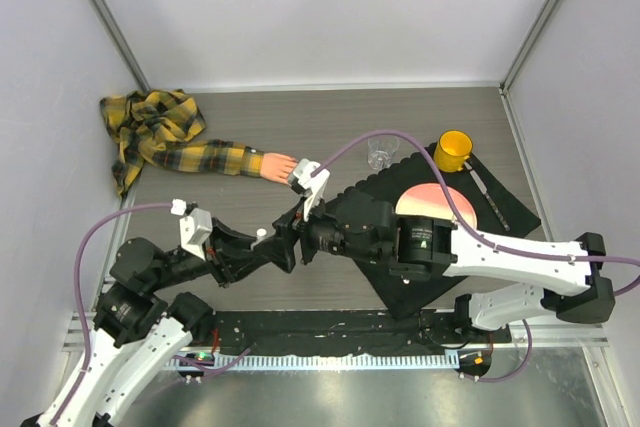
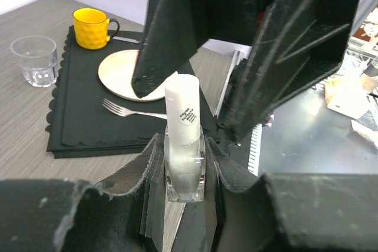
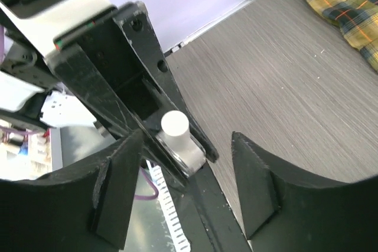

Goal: Paint the nails

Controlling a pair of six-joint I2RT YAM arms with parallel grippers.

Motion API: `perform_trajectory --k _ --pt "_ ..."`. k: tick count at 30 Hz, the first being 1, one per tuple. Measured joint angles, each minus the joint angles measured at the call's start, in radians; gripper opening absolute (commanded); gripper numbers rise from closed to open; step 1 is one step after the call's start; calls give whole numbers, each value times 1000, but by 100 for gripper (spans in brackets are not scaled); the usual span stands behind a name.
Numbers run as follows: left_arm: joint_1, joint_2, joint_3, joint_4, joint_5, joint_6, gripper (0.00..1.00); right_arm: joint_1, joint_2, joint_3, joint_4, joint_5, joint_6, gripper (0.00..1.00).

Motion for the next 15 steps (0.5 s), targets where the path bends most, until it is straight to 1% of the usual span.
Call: perform_trajectory --k 1,3,6,7,8,10,11,15 --pt "0 2 0 0 -5 1 0 6 6 10 -4 14 6 55" --pt "0 6 0 -2 -13 2 0 18 30 40 -10 40 15 52" --pt "0 9 0 -8 -24 2 0 32 74 85 -18 76 19 43" --pt "0 9 0 -10 -25 3 0 35 85 92 -19 87 19 30" --pt "0 9 1 -11 -27 3 0 38 95 97 -25 96 19 26" --pt "0 9 1 -11 -29 3 0 42 108 99 -34 112 14 16" --pt "0 9 1 -18 -31 4 0 42 115 99 -40 123 14 0" --pt "0 10 1 -29 -34 5 0 40 119 98 -45 127 -17 0"
